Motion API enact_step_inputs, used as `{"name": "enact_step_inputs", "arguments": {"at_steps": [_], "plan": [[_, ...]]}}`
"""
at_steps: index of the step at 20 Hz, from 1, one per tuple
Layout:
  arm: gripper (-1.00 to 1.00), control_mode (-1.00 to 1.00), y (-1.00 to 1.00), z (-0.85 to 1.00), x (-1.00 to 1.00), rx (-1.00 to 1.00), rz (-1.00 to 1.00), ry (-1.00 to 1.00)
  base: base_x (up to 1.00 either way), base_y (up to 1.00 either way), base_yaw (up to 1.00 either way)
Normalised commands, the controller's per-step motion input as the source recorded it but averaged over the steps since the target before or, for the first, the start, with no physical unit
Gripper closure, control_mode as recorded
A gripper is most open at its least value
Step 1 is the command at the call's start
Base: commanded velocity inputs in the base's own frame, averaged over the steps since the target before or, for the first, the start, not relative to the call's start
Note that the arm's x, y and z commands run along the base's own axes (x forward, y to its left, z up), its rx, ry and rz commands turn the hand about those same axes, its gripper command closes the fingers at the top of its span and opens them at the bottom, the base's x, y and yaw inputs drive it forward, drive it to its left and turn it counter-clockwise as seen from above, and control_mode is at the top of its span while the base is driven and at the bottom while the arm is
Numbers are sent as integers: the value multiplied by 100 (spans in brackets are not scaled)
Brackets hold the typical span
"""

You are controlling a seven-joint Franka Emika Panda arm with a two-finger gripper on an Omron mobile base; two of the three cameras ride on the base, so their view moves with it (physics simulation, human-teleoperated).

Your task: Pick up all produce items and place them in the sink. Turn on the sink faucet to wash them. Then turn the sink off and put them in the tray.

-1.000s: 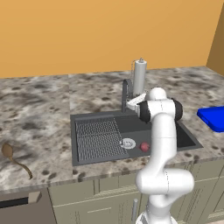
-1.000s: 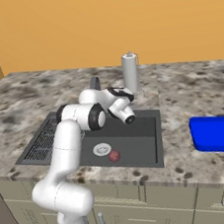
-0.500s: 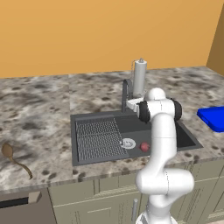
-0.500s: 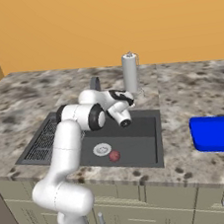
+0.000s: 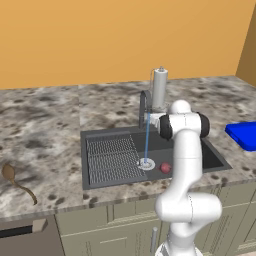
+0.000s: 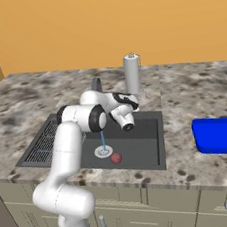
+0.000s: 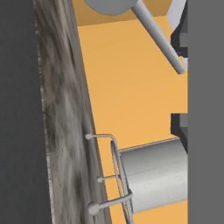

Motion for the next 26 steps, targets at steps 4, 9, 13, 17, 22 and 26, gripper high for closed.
{"name": "enact_step_inputs", "arguments": {"at_steps": [4, 9, 13, 17, 22, 26], "plan": [[100, -100, -73, -5, -44, 8, 0, 0, 0, 0, 0], [100, -100, -12, -7, -4, 1, 0, 0, 0, 0, 0], [100, -100, 0, -6, -11, 0, 0, 0, 0, 0, 0], [100, -100, 13, 0, -11, 0, 7, 0, 0, 0, 0], [100, -100, 44, 0, 6, -3, 22, -2, 0, 0, 0], [100, -100, 33, 0, 32, -1, 28, -7, 0, 0, 0]]}}
